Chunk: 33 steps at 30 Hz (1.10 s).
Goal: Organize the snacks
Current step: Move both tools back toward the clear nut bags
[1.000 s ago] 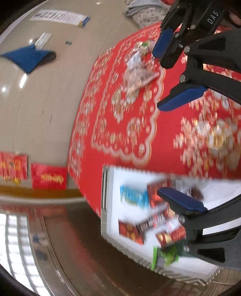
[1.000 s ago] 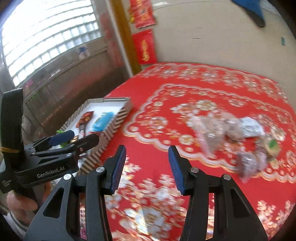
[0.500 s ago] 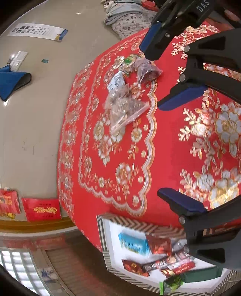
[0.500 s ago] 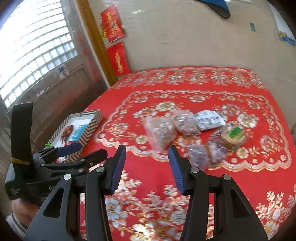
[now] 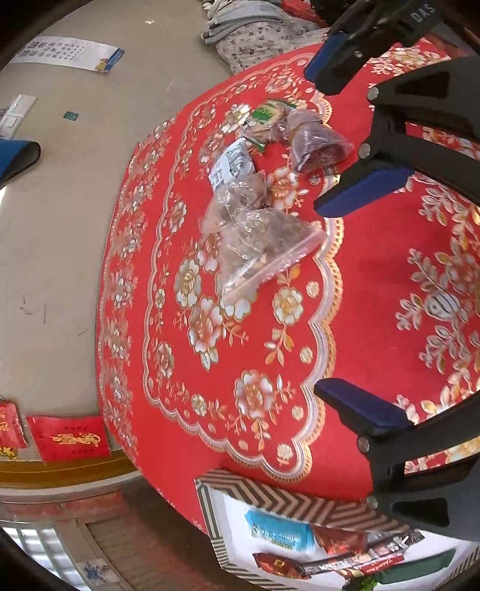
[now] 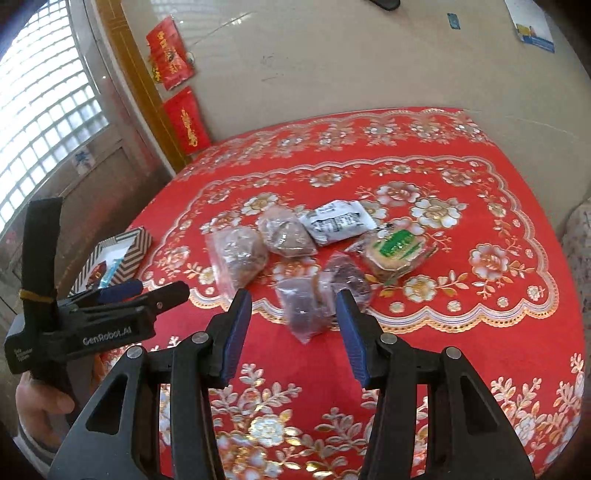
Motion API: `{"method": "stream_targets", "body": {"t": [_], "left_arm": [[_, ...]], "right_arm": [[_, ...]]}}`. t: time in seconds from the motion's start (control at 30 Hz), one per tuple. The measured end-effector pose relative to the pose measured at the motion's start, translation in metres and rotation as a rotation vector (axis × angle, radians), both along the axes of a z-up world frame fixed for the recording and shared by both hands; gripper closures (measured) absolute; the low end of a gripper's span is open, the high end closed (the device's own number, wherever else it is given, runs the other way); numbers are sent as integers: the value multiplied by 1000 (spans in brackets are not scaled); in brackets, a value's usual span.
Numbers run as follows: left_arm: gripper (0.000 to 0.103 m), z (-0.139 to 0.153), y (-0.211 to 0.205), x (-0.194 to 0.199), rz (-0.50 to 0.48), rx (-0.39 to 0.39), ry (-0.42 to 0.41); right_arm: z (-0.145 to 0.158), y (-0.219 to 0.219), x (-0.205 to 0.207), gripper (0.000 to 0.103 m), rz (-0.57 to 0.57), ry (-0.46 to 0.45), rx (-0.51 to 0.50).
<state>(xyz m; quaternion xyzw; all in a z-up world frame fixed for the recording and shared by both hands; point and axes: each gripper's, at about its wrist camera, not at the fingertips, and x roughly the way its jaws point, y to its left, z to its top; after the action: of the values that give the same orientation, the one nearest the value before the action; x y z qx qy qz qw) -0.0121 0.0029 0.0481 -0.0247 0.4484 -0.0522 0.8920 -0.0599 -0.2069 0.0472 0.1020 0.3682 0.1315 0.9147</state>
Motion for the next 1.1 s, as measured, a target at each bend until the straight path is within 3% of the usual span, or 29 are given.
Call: {"method": "stream_targets", "body": {"t": [1.1], "left_arm": [[13,-15,-25,47,12,50,33]], "right_arm": [[-4,-36,25,55,-71,61,5]]}}
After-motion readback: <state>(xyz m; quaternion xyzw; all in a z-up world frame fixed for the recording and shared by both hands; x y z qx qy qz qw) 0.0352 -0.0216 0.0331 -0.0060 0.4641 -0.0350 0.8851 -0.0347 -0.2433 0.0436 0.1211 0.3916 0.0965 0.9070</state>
